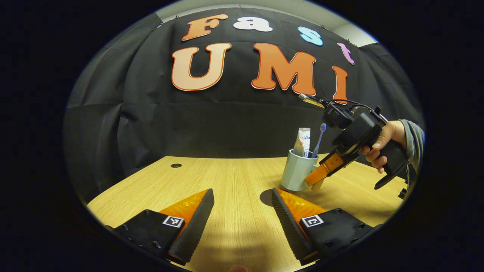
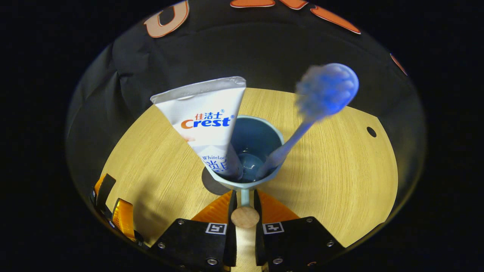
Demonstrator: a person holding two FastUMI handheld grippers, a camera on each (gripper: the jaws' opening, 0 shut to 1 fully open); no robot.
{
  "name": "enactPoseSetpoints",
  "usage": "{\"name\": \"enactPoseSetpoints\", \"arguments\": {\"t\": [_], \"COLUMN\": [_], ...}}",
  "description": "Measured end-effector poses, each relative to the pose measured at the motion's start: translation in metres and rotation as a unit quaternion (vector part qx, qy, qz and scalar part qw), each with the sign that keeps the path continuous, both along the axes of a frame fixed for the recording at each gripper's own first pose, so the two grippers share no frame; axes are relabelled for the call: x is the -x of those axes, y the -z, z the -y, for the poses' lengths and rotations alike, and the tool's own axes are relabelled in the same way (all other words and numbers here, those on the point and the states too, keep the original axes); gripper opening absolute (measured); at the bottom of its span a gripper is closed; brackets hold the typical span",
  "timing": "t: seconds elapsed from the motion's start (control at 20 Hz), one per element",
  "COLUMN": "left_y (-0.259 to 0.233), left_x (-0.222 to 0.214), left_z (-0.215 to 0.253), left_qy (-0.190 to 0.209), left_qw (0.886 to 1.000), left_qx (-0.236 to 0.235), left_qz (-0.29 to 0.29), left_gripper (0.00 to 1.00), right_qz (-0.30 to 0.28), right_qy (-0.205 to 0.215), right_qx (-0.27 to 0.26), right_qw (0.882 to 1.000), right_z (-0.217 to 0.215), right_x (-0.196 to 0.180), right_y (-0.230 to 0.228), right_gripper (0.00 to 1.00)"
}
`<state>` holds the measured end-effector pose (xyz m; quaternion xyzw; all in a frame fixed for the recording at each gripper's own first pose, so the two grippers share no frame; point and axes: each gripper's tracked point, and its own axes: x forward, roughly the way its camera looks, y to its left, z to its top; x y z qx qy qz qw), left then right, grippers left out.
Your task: Put the toothbrush and toothpaste on the desktop into the cup, then pick up the cup and place it on the coaster on the desktop.
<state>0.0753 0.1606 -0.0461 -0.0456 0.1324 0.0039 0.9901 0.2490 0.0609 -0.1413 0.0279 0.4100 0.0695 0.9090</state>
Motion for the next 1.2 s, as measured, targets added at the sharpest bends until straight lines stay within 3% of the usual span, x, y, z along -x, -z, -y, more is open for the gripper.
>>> {"name": "enactPoseSetpoints", "arguments": {"t": [0.9, 1.2], "left_y": [0.027, 0.03], "left_x": [0.012, 0.011], "left_z": [-0.025, -0.018], "left_qy": [-0.027, -0.024], "left_qw": [0.999, 0.999], "left_qx": [0.015, 0.009], "left_qz": [-0.033, -0.041], "left_gripper": [0.97, 0.97], "right_qz": [-0.029, 0.005], "right_qy": [-0.033, -0.043], "right_qx": [0.023, -0.01], "right_qw": [0.999, 0.999], "right_z": [0.005, 0.009], "right_x": [0.005, 0.007], "right_y": [0.0, -0.029], "right_gripper": [0.2, 0.34]}}
